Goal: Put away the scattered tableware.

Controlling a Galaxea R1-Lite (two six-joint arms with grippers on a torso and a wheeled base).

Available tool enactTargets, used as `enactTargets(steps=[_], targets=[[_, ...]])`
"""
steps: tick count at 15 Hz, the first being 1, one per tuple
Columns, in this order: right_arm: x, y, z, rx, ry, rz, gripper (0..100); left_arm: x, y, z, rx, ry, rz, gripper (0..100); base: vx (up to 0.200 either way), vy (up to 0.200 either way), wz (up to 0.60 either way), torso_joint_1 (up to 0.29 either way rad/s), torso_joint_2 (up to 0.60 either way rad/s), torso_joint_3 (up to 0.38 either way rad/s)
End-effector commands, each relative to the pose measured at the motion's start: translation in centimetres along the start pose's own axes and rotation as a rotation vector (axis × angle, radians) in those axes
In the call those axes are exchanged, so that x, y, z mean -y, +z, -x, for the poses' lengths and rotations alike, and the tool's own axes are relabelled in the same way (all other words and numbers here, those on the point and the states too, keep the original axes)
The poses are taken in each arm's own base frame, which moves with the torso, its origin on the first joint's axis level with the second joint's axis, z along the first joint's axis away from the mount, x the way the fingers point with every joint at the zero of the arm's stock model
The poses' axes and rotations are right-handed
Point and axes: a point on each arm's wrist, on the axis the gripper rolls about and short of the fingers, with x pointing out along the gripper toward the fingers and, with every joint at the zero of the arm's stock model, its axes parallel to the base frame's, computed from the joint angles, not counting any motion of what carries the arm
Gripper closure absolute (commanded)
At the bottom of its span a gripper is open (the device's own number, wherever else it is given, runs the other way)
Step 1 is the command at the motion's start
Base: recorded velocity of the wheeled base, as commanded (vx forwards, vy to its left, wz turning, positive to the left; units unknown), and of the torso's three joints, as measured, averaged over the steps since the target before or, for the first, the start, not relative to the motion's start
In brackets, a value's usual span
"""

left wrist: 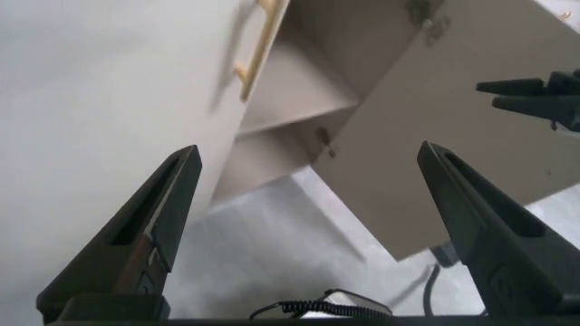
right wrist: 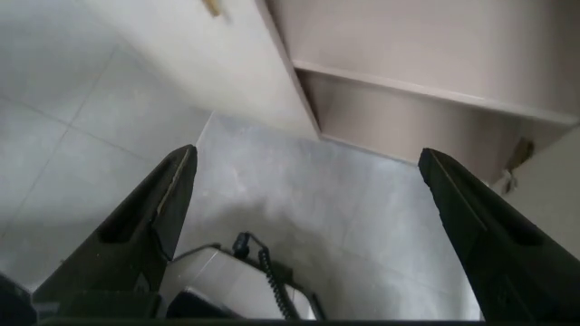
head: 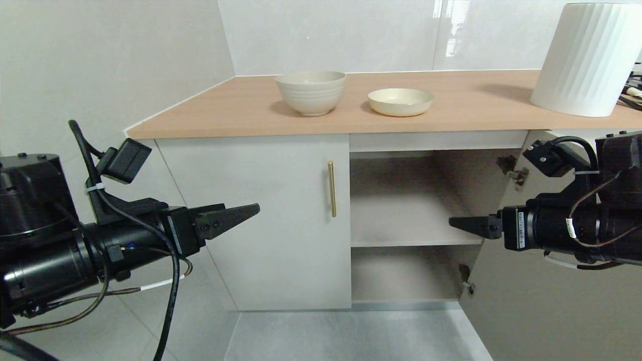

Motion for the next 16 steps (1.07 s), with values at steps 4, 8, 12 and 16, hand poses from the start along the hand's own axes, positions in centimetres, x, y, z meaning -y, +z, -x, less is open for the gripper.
enactTargets(steps=[4, 8, 12, 16], targets=[[-0.1, 0.0, 0.0, 0.0, 0.004, 0.002, 0, -0.1, 0.0, 0.0, -0.001, 0.004, 0.003, 0, 0.2, 0.0, 0.0, 0.002, 0.01, 0.002], [-0.1, -0.3, 0.5, 0.005, 0.013, 0.003, 0, 0.2, 0.3, 0.5, 0.022, 0.0, -0.008, 0, 0.0, 0.0, 0.0, 0.0, 0.0, 0.0], [-0.2, -0.4, 1.0, 0.017, 0.018, 0.038, 0, 0.1, 0.3, 0.4, 0.017, 0.004, -0.005, 0, 0.0, 0.0, 0.0, 0.0, 0.0, 0.0], [-0.1, -0.6, 1.0, 0.021, 0.019, 0.048, 0, 0.0, 0.3, 0.4, 0.019, 0.008, -0.004, 0, 0.0, 0.0, 0.0, 0.0, 0.0, 0.0]])
